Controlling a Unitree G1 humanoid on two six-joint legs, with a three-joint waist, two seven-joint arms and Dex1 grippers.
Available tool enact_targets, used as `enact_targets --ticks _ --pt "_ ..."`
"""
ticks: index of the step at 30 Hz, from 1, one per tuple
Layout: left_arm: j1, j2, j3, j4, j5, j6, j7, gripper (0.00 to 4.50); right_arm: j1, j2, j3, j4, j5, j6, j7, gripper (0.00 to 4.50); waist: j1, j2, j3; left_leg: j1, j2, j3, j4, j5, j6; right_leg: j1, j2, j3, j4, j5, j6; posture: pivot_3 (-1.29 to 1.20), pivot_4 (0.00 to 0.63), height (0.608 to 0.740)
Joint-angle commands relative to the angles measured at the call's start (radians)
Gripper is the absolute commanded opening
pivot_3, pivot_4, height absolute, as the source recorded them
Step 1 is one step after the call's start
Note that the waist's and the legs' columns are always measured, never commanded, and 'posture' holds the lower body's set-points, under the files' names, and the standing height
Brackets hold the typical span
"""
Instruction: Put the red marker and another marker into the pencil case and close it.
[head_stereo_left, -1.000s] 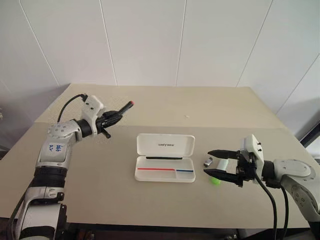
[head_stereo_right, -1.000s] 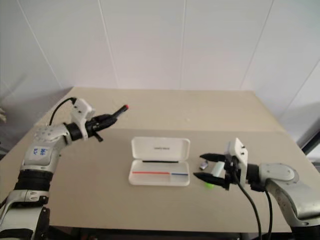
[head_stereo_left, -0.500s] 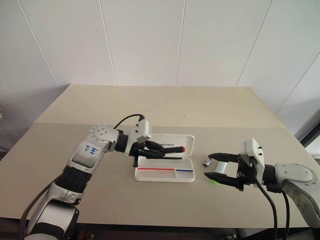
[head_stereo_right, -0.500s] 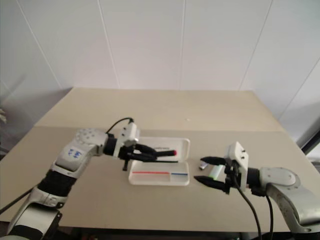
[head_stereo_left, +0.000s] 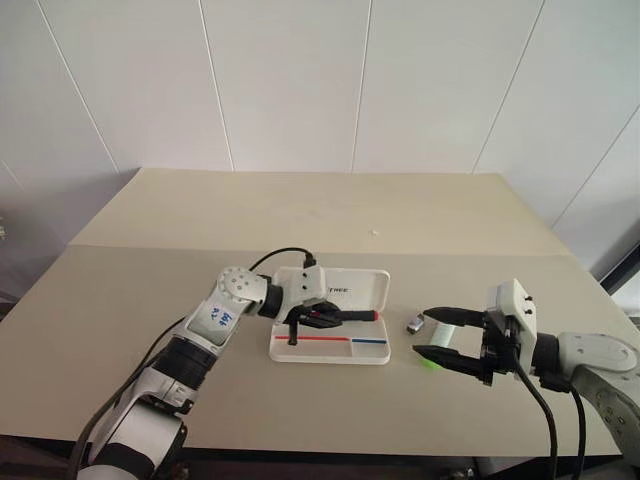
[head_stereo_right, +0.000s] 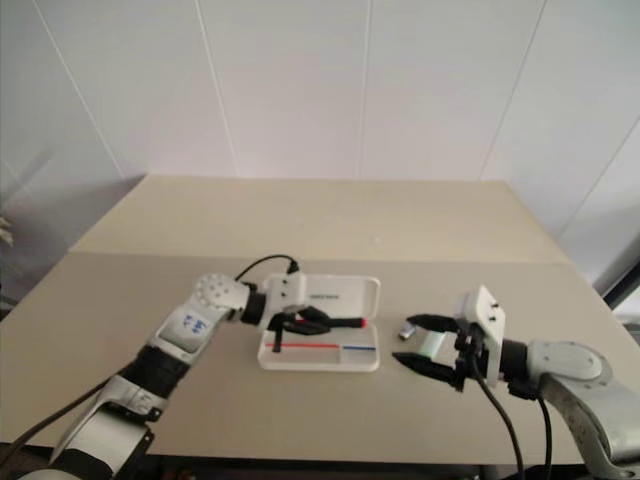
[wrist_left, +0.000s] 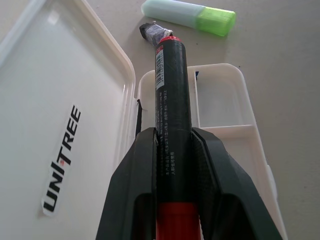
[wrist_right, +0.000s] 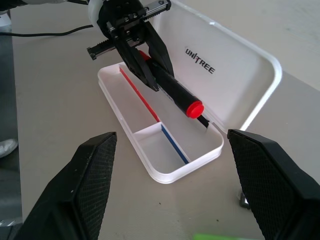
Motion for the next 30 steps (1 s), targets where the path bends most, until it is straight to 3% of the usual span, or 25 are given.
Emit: enact_targets --ticks 1,10,22,30 --pt "-0.012 -0.014 0.000 -0.011 0.011 -0.021 0.003 0.61 0.001 -0.013 -0.035 -0.036 0.022 0.004 -0.010 4.50 0.001 0.000 0.000 0.000 0.000 0.000 0.000 0.000 0.000 0.000 0.000 0.000 0.000 0.000 0.000 0.00 0.150 0.740" --pt "-0.007 -0.022 -0.001 -0.022 0.029 -0.009 0.005 0.61 0.006 -0.014 -0.040 -0.045 0.024 0.014 -0.022 4.50 0.000 0.000 0.000 0.000 0.000 0.000 0.000 0.000 0.000 0.000 0.000 0.000 0.000 0.000 0.000 0.00 0.150 0.740" --pt "0.008 -0.007 0.004 -0.055 0.033 0.009 0.001 4.48 -0.001 -0.012 -0.034 -0.044 0.023 0.019 -0.028 4.50 0.000 0.000 0.000 0.000 0.000 0.000 0.000 0.000 0.000 0.000 0.000 0.000 0.000 0.000 0.000 0.00 0.150 0.740" --pt "0.103 -0.032 0.058 -0.192 -0.044 0.082 0.037 4.48 0.033 0.057 -0.025 -0.091 0.031 0.024 -0.115 4.50 0.000 0.000 0.000 0.000 0.000 0.000 0.000 0.000 0.000 0.000 0.000 0.000 0.001 0.000 0.000 0.00 0.150 0.740"
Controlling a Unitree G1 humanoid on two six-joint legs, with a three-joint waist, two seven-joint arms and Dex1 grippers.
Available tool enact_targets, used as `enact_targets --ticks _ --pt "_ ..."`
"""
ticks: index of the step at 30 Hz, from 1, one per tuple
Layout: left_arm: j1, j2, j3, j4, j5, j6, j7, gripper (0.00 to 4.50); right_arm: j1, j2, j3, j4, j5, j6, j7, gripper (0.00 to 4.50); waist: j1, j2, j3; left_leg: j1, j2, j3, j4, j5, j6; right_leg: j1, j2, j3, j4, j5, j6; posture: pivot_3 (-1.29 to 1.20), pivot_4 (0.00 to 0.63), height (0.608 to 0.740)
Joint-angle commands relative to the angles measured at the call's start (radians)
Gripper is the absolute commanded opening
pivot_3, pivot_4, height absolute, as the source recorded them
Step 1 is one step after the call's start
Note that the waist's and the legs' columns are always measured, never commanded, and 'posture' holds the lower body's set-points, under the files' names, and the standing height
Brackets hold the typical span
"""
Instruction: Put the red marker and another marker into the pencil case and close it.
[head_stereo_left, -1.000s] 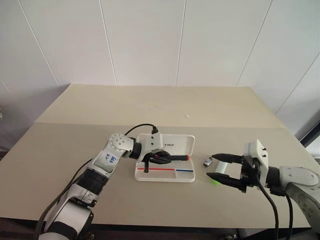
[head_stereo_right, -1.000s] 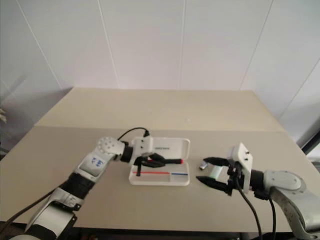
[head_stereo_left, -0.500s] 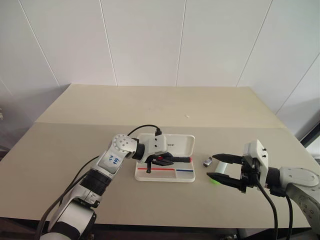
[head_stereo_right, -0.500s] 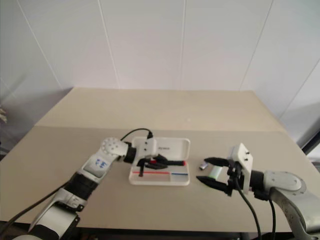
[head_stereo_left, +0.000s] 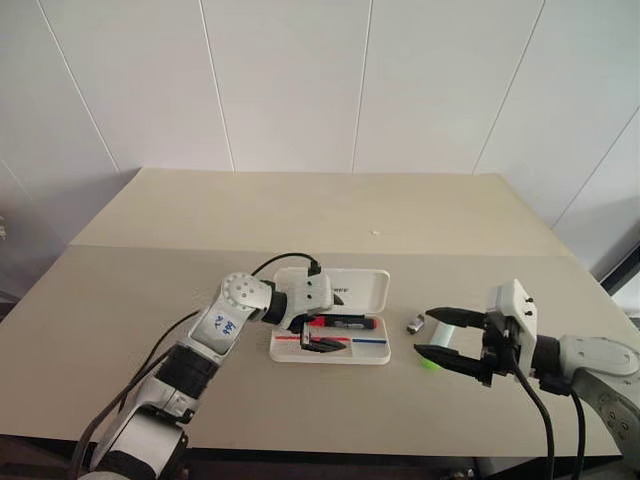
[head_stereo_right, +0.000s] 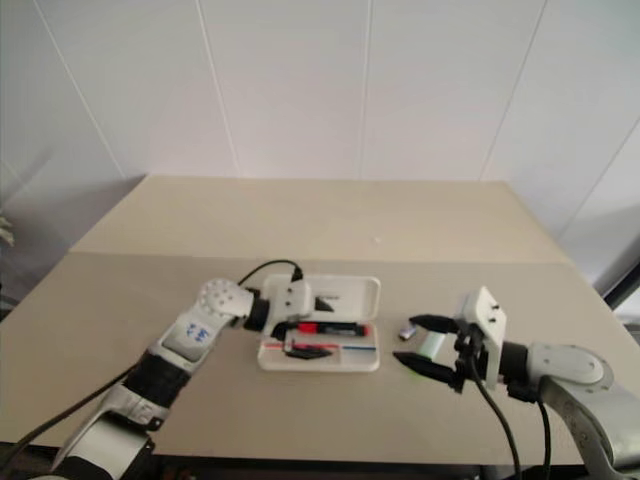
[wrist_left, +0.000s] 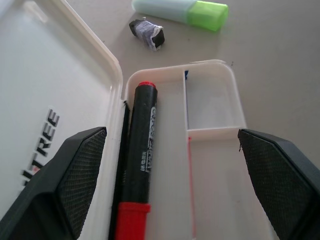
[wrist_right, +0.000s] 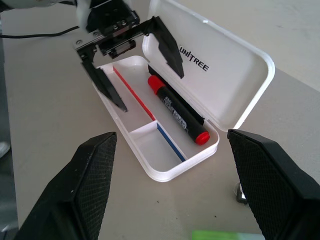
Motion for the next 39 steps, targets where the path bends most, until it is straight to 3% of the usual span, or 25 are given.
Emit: enact_targets --ticks 1,6,17,24,26,32,39 --pt "0.035 -0.015 0.052 -0.101 -0.072 0.021 0.008 4.48 0.002 0.032 -0.014 -0.053 0.026 0.006 -0.058 4.50 0.000 0.000 0.000 0.000 0.000 0.000 0.000 0.000 0.000 0.000 0.000 0.000 0.000 0.000 0.000 0.00 0.150 0.740" --pt "0.115 -0.016 0.117 -0.207 -0.178 0.081 0.007 4.48 0.020 0.089 -0.004 -0.077 0.022 0.018 -0.139 4.50 0.000 0.000 0.000 0.001 0.000 0.000 0.000 0.000 0.000 0.000 0.000 0.000 0.001 0.000 0.000 0.00 0.150 0.740" --pt "0.236 0.103 0.277 -0.348 -0.402 0.135 -0.088 4.48 0.092 0.286 0.041 -0.120 -0.073 0.052 -0.451 4.50 -0.003 0.000 0.000 0.001 0.000 0.000 0.000 0.000 0.000 0.000 0.000 0.001 0.001 0.000 -0.001 0.00 0.150 0.740" --pt "0.244 0.186 0.323 -0.273 -0.396 0.063 -0.132 4.48 0.036 0.330 0.077 -0.025 -0.239 0.095 -0.659 4.50 0.000 0.000 0.000 0.002 0.000 0.001 0.000 0.001 0.000 0.001 0.000 0.001 -0.001 0.000 -0.003 0.00 0.150 0.740" --pt "0.245 0.202 0.334 -0.251 -0.390 0.032 -0.137 4.48 -0.006 0.356 0.057 0.008 -0.259 0.111 -0.716 4.50 -0.001 0.000 0.000 0.002 0.000 0.002 0.000 0.002 0.001 0.001 0.000 0.002 -0.002 -0.006 -0.014 0.00 0.150 0.740" --pt "0.238 0.250 0.367 -0.182 -0.383 -0.048 -0.159 4.48 -0.040 0.394 0.024 0.002 -0.279 0.182 -0.802 4.50 -0.002 0.000 0.000 0.002 0.001 0.002 -0.003 0.002 0.001 -0.001 0.000 0.001 0.000 0.000 -0.004 0.00 0.150 0.740" --pt "0.212 0.263 0.363 -0.107 -0.369 -0.112 -0.167 4.48 -0.059 0.449 0.004 -0.031 -0.258 0.311 -0.870 4.50 -0.002 0.000 0.000 0.001 0.001 0.002 -0.004 0.001 0.001 -0.002 0.000 0.002 0.000 0.000 -0.003 0.00 0.150 0.740"
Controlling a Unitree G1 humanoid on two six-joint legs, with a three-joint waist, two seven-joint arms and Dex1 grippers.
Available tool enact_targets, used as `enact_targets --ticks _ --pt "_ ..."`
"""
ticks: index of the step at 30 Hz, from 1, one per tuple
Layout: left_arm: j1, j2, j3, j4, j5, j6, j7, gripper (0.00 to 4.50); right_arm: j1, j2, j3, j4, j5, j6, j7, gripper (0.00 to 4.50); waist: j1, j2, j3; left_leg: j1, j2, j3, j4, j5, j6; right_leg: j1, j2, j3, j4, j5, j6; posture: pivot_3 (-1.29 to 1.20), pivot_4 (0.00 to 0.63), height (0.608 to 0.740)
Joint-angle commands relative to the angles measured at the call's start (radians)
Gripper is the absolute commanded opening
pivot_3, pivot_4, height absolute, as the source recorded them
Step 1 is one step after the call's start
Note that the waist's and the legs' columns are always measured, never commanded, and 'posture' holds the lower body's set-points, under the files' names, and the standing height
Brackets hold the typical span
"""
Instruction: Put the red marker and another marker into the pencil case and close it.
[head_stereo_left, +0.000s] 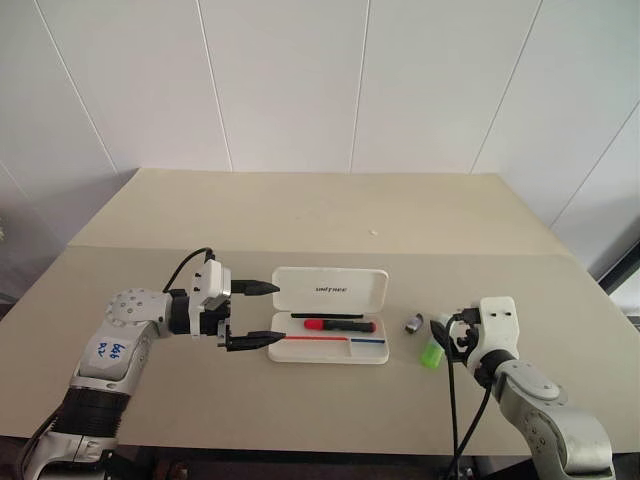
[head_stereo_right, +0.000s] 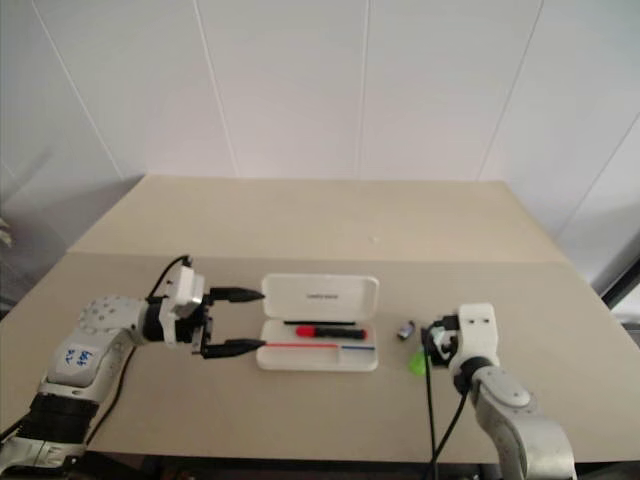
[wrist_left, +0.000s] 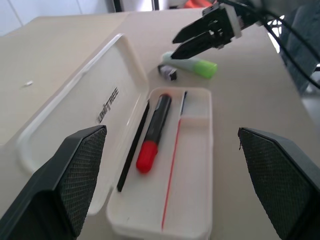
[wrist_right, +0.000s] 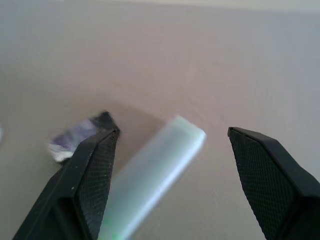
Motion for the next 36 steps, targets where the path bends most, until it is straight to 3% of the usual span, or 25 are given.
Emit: enact_targets --ticks 1,29,36 --pt "-0.031 0.004 0.015 0.014 0.004 -0.040 -0.003 4.48 -0.016 0.028 -0.029 -0.067 0.018 0.070 -0.037 4.50 0.000 0.000 0.000 0.000 0.000 0.000 0.000 0.000 0.000 0.000 0.000 0.000 0.000 0.000 0.000 0.00 0.150 0.740" --pt "0.001 -0.002 0.026 -0.011 -0.005 -0.067 0.036 4.48 -0.123 0.082 0.004 0.018 -0.094 0.297 -0.139 4.50 0.001 0.000 0.000 0.000 0.000 0.000 -0.001 0.000 0.000 0.000 0.000 0.000 -0.001 0.000 0.000 0.00 0.150 0.740" --pt "0.004 0.001 0.030 -0.007 -0.005 -0.069 0.038 4.48 -0.099 0.049 -0.003 -0.004 -0.147 0.329 -0.155 4.50 0.006 -0.001 0.000 0.000 0.000 -0.001 -0.001 0.000 0.000 0.001 -0.001 -0.001 -0.002 0.000 0.000 0.00 0.150 0.740"
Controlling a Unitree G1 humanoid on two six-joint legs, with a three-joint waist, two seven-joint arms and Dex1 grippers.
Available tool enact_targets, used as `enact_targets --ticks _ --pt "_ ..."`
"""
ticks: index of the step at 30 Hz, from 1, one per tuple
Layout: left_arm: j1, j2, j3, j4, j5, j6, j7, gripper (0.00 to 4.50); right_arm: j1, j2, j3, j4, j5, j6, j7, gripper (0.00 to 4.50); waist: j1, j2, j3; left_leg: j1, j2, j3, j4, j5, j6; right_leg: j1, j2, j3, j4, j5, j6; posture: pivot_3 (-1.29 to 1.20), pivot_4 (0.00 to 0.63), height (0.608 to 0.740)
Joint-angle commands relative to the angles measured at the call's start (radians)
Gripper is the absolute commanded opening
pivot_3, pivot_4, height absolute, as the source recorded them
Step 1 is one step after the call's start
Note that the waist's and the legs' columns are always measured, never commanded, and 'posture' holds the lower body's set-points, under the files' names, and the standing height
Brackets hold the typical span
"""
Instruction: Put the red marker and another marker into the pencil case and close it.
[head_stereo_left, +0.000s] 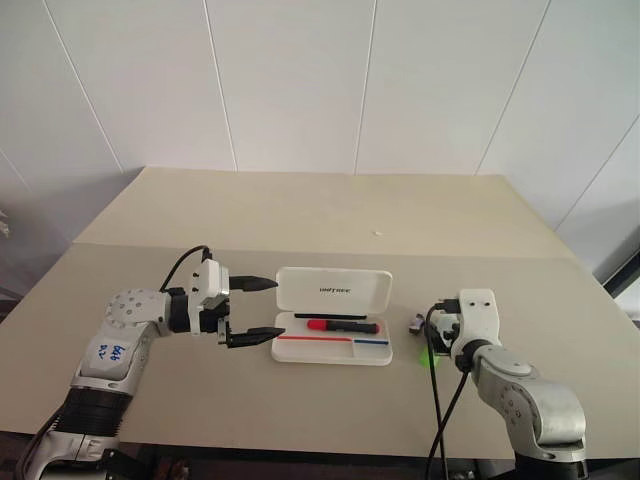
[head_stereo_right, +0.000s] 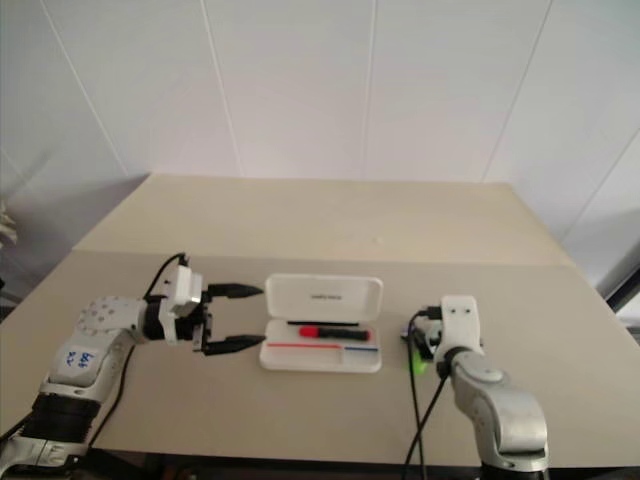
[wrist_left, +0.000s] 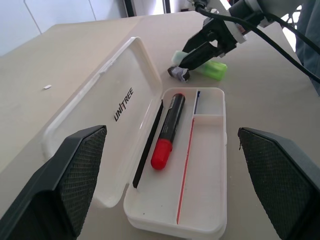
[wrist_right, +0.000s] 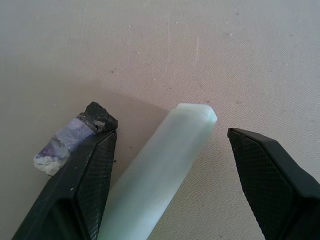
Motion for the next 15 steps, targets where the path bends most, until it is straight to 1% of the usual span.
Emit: enact_targets --ticks 1,5,9,15 --pt "0.002 0.009 0.025 -0.026 -0.009 -0.015 0.003 4.48 0.042 -0.028 -0.033 0.009 -0.048 0.045 -0.025 4.50 0.001 0.000 0.000 0.000 0.000 0.000 0.000 0.000 0.000 0.000 0.000 0.000 0.000 0.000 0.000 0.00 0.150 0.740" --pt "-0.008 0.003 0.018 -0.013 -0.004 -0.022 0.001 4.48 0.054 -0.025 -0.043 -0.020 -0.058 0.100 -0.034 4.50 0.002 0.000 0.000 0.000 0.000 0.000 0.000 0.000 0.000 0.001 0.000 0.000 -0.001 0.000 0.000 0.00 0.150 0.740" --pt "-0.020 -0.002 0.011 -0.004 -0.004 -0.026 -0.006 4.48 0.055 0.013 -0.063 -0.085 -0.049 0.162 -0.039 4.50 0.006 0.000 0.000 -0.001 0.000 -0.002 -0.001 0.000 0.000 0.000 0.000 -0.002 -0.002 -0.001 -0.001 0.00 0.150 0.740" --pt "-0.041 -0.012 0.000 0.015 0.002 -0.034 -0.012 4.48 0.045 0.059 -0.092 -0.059 -0.062 0.162 -0.049 4.50 0.006 0.000 0.000 -0.001 0.000 -0.002 -0.002 0.000 0.000 0.000 0.000 -0.002 -0.002 -0.001 -0.001 0.00 0.150 0.740"
